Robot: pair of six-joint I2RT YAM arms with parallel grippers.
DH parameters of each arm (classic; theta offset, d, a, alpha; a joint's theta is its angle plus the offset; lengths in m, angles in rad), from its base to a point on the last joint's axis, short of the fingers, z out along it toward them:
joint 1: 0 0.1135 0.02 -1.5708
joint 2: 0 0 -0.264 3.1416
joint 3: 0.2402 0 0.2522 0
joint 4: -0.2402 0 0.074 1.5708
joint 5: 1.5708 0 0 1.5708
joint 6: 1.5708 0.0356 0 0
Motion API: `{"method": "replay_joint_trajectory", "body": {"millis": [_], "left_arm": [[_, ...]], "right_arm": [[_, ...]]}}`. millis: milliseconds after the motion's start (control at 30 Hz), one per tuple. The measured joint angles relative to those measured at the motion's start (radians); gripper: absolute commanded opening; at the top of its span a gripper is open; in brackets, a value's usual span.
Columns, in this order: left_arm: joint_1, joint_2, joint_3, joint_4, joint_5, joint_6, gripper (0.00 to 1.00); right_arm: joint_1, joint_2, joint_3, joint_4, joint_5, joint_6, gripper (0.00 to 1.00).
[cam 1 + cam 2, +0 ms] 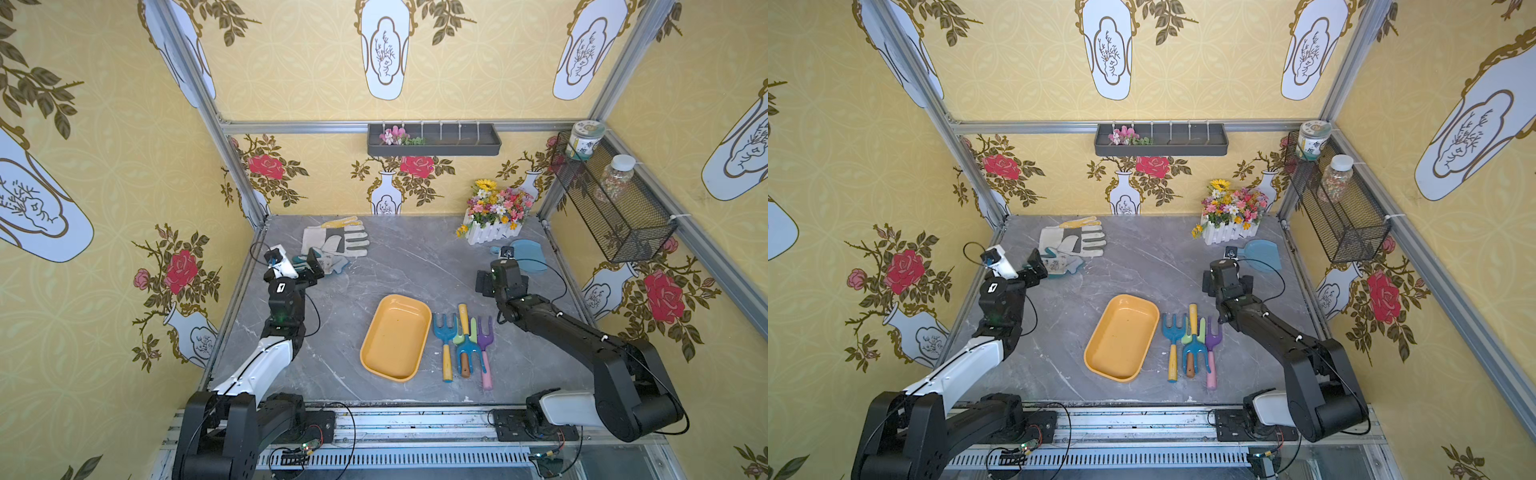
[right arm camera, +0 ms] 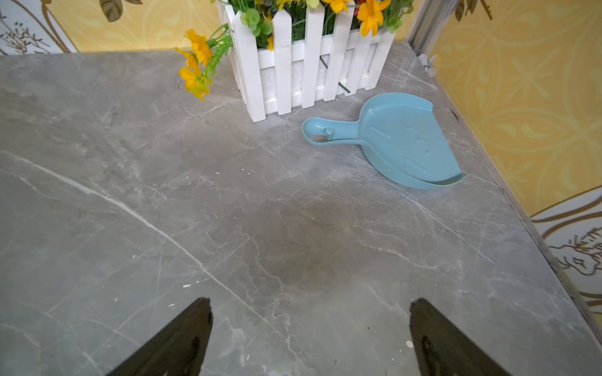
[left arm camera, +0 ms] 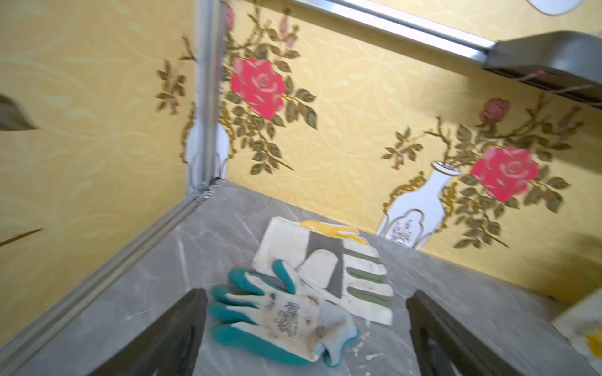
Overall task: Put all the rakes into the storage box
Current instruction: Pick up the rake at the center of the board.
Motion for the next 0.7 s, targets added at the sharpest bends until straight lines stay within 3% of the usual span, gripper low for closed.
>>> {"method": "replay_joint_trajectory", "body": {"millis": [133,267,400,633,700], "left_arm": [[0.001,0.093,0.104,-0.102,0.105,-0.145,1.0],[0.01,0.207,0.15,-0.144,0.262,-0.344,1.0],[-0.072,0.326,0.213,-0.145,0.402,-0.486,1.0],[-0.3,0.413,0.347,-0.218,0.367,-0.5,1.0],[-0.374,0.433,0.41,-0.271,0.3,-0.463,1.0]], "right_arm": [[0.14,0.0,0.053,-0.132,0.079,0.07,0.97],[0.268,0.018,0.1,-0.228,0.125,0.14,0.88],[0.372,0.068,0.142,-0.299,0.128,0.189,0.85],[0.444,0.129,0.151,-0.386,0.125,0.299,0.82],[0.447,0.135,0.144,-0.401,0.126,0.321,0.74]]}}
